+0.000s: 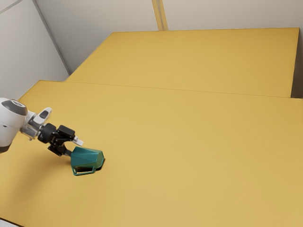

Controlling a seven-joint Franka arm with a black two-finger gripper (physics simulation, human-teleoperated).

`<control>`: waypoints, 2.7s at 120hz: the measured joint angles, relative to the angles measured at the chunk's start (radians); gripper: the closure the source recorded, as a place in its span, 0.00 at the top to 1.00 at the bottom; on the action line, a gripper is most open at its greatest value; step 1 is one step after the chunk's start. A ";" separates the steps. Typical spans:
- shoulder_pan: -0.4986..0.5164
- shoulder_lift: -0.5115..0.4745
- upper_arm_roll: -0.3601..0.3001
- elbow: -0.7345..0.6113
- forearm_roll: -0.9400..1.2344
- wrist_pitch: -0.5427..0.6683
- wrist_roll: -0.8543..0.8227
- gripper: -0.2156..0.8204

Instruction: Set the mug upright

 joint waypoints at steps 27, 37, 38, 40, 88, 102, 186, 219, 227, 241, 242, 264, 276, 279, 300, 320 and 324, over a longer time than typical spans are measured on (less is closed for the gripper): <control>-0.007 0.002 -0.008 0.001 -0.002 -0.035 0.036 0.44; -0.005 0.002 -0.008 0.002 -0.002 -0.040 0.046 0.28; -0.005 0.002 -0.008 0.003 -0.002 -0.040 0.047 0.27; -0.005 0.002 -0.008 0.002 -0.002 -0.041 0.049 0.25; -0.030 -0.050 -0.008 0.000 -0.001 -0.078 0.076 0.06; -0.045 -0.086 -0.006 -0.001 0.003 -0.093 0.078 0.05; -0.174 -0.150 -0.314 0.122 0.654 0.195 -0.177 0.03; -0.155 -0.108 -0.358 0.091 0.740 0.323 -0.293 0.03; -0.154 -0.085 -0.361 0.089 0.746 0.344 -0.315 0.03; -0.158 -0.062 -0.363 0.088 0.751 0.369 -0.348 0.03; -0.159 -0.061 -0.363 0.088 0.751 0.370 -0.351 0.03; -0.175 -0.038 -0.362 0.089 0.754 0.389 -0.391 0.03; -0.175 -0.036 -0.363 0.089 0.751 0.395 -0.407 0.13; -0.174 -0.035 -0.363 0.089 0.748 0.396 -0.410 0.19; -0.169 -0.042 -0.363 0.090 0.739 0.396 -0.429 0.52; -0.173 -0.074 -0.354 0.102 0.734 0.367 -0.438 0.67; -0.172 -0.080 -0.353 0.109 0.733 0.357 -0.440 0.68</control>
